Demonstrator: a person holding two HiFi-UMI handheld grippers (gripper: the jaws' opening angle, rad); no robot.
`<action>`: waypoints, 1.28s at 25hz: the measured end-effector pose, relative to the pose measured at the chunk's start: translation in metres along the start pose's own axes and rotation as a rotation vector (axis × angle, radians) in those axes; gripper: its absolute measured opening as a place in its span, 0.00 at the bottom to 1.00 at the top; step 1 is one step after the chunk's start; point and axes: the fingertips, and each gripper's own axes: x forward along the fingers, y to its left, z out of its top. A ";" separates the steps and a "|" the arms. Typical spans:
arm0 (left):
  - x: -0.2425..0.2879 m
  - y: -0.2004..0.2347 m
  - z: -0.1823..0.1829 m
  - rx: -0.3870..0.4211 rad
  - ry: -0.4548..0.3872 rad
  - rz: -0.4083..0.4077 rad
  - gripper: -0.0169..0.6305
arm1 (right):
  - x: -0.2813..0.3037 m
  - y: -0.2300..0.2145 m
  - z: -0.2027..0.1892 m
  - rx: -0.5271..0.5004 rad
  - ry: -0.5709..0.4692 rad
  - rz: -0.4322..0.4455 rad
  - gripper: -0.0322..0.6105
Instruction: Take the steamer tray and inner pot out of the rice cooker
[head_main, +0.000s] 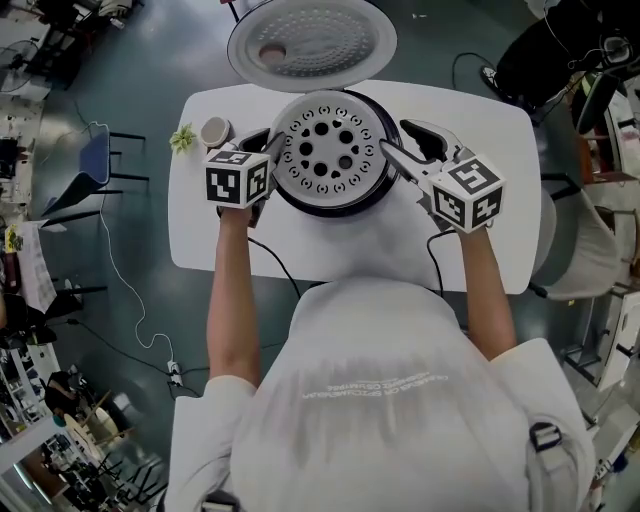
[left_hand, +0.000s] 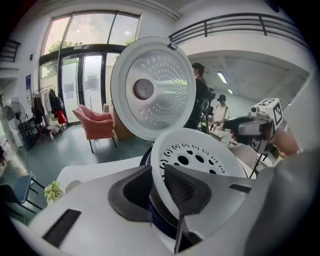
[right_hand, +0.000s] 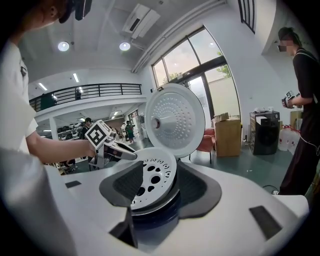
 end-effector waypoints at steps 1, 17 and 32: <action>-0.001 -0.001 0.003 -0.029 -0.028 0.001 0.15 | -0.001 0.000 0.001 -0.004 -0.005 0.004 0.40; -0.072 0.022 0.035 -0.447 -0.416 -0.055 0.10 | 0.009 0.032 0.025 -0.086 -0.030 0.062 0.40; -0.172 0.074 -0.035 -0.661 -0.572 0.097 0.10 | 0.054 0.113 0.038 -0.195 0.022 0.248 0.40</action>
